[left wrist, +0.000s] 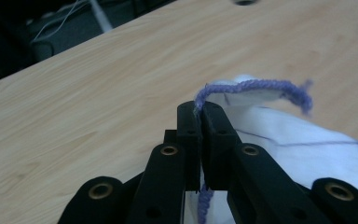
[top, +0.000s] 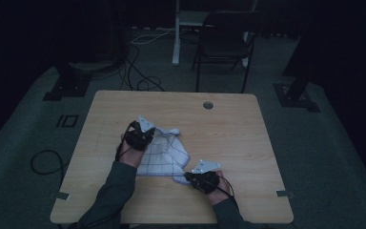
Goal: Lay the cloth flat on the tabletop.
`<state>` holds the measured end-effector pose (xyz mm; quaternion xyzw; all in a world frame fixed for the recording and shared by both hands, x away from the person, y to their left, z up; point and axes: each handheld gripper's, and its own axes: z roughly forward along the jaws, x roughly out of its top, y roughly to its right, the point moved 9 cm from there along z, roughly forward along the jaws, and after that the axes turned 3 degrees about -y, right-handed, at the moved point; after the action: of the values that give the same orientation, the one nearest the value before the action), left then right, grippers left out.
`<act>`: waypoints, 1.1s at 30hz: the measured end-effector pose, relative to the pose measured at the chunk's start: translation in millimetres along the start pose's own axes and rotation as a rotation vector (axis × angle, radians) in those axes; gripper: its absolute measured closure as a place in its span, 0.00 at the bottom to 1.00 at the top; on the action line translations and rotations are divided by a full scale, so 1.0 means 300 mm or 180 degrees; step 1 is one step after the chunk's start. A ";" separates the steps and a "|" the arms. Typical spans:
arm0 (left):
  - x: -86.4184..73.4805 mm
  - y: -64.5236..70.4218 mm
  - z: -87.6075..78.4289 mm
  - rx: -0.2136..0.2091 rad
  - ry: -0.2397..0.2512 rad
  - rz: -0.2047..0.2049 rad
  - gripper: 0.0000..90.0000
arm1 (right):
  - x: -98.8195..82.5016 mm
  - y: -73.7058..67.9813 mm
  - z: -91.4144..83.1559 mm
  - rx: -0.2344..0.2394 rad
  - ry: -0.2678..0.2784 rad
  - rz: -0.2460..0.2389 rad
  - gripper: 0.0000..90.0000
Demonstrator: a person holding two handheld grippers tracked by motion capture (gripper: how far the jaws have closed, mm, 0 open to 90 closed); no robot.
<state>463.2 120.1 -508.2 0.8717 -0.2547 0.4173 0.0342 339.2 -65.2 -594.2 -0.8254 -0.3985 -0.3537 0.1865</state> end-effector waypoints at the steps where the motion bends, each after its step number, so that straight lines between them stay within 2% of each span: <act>1: 0.000 0.000 0.000 0.0000 0.0000 0.0000 0.97 | 0.000 0.002 -0.004 -0.0008 0.0004 0.0011 0.97; 2: -0.007 -0.044 0.010 -0.0019 -0.0023 -0.0113 0.97 | 0.001 0.007 -0.009 -0.0027 0.0013 0.0013 0.97; 3: -0.007 -0.044 0.010 -0.0019 -0.0023 -0.0113 0.97 | 0.001 0.011 -0.013 -0.0041 0.0019 0.0011 0.97; 4: -0.018 -0.075 0.019 -0.0016 -0.0056 -0.0181 0.98 | 0.002 0.020 -0.023 -0.0069 0.0029 0.0031 0.97; 5: -0.039 -0.122 0.033 -0.0022 -0.0107 -0.0318 0.98 | 0.003 0.027 -0.032 -0.0091 0.0040 0.0039 0.97; 6: -0.051 -0.146 0.042 -0.0017 -0.0140 -0.0384 0.98 | 0.004 0.034 -0.041 -0.0121 0.0052 0.0037 0.97; 7: -0.051 -0.146 0.042 -0.0017 -0.0140 -0.0384 0.98 | 0.004 0.040 -0.051 -0.0157 0.0059 0.0035 0.97; 8: -0.081 -0.188 0.059 -0.0017 -0.0213 -0.0529 0.98 | 0.004 0.045 -0.060 -0.0184 0.0075 0.0024 0.97; 9: -0.081 -0.188 0.059 -0.0017 -0.0213 -0.0529 0.98 | 0.004 0.049 -0.069 -0.0198 0.0087 0.0028 0.97; 10: -0.114 -0.215 0.076 -0.0034 -0.0281 -0.0636 0.98 | 0.003 0.053 -0.077 -0.0215 0.0093 0.0021 0.97; 11: -0.114 -0.215 0.076 -0.0034 -0.0281 -0.0636 0.98 | 0.002 0.056 -0.083 -0.0230 0.0102 0.0024 0.97; 12: -0.146 -0.230 0.092 -0.0050 -0.0345 -0.0692 0.98 | 0.000 0.058 -0.089 -0.0243 0.0107 0.0036 0.97; 13: -0.146 -0.230 0.092 -0.0050 -0.0345 -0.0692 0.99 | 0.000 0.058 -0.089 -0.0243 0.0107 0.0036 0.97; 15: -0.181 -0.245 0.108 -0.0016 -0.0431 -0.0725 0.99 | -0.003 0.061 -0.103 -0.0289 0.0108 0.0019 0.97; 16: -0.206 -0.259 0.119 0.0002 -0.0479 -0.0782 0.99 | -0.002 0.056 -0.119 -0.0304 0.0125 -0.0001 0.97; 17: -0.206 -0.259 0.119 0.0002 -0.0479 -0.0782 0.99 | -0.002 0.056 -0.119 -0.0304 0.0125 -0.0001 0.97; 18: -0.226 -0.276 0.128 0.0013 -0.0519 -0.0836 0.99 | -0.001 0.053 -0.137 -0.0333 0.0143 -0.0026 0.97; 19: -0.226 -0.276 0.128 0.0013 -0.0519 -0.0836 0.99 | -0.001 0.053 -0.137 -0.0333 0.0143 -0.0026 0.97; 22: -0.252 -0.301 0.142 -0.0003 -0.0569 -0.0958 0.99 | -0.004 0.043 -0.166 -0.0333 0.0182 -0.0040 0.98; 25: -0.261 -0.295 0.147 -0.0034 -0.0610 -0.0978 0.96 | -0.009 0.028 -0.170 -0.0271 0.0177 -0.0053 0.98; 26: -0.261 -0.288 0.142 -0.0020 -0.0583 -0.0975 0.92 | -0.020 0.002 -0.160 -0.0148 0.0111 -0.0067 0.96; 28: -0.254 -0.281 0.120 -0.0036 -0.0512 -0.0999 0.86 | -0.027 -0.018 -0.156 -0.0087 0.0119 -0.0071 0.85; 29: -0.254 -0.281 0.120 -0.0036 -0.0512 -0.0999 0.84 | -0.024 -0.021 -0.158 -0.0061 0.0168 -0.0046 0.83; 30: -0.245 -0.265 0.090 -0.0060 -0.0425 -0.1010 0.83 | -0.019 -0.019 -0.162 -0.0056 0.0217 -0.0021 0.81; 31: -0.245 -0.265 0.090 -0.0060 -0.0425 -0.1010 0.82 | -0.019 -0.019 -0.162 -0.0056 0.0217 -0.0021 0.81; 32: -0.241 -0.237 0.055 -0.0083 -0.0349 -0.0977 0.81 | 0.002 0.001 -0.175 -0.0095 0.0316 0.0037 0.78; 33: -0.241 -0.237 0.055 -0.0083 -0.0349 -0.0977 0.81 | 0.016 0.015 -0.180 -0.0133 0.0363 0.0082 0.77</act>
<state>470.8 207.2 -561.9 0.9213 -0.1254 0.3557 0.0950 321.2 -97.3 -554.1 -0.8126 -0.3691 -0.4060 0.1962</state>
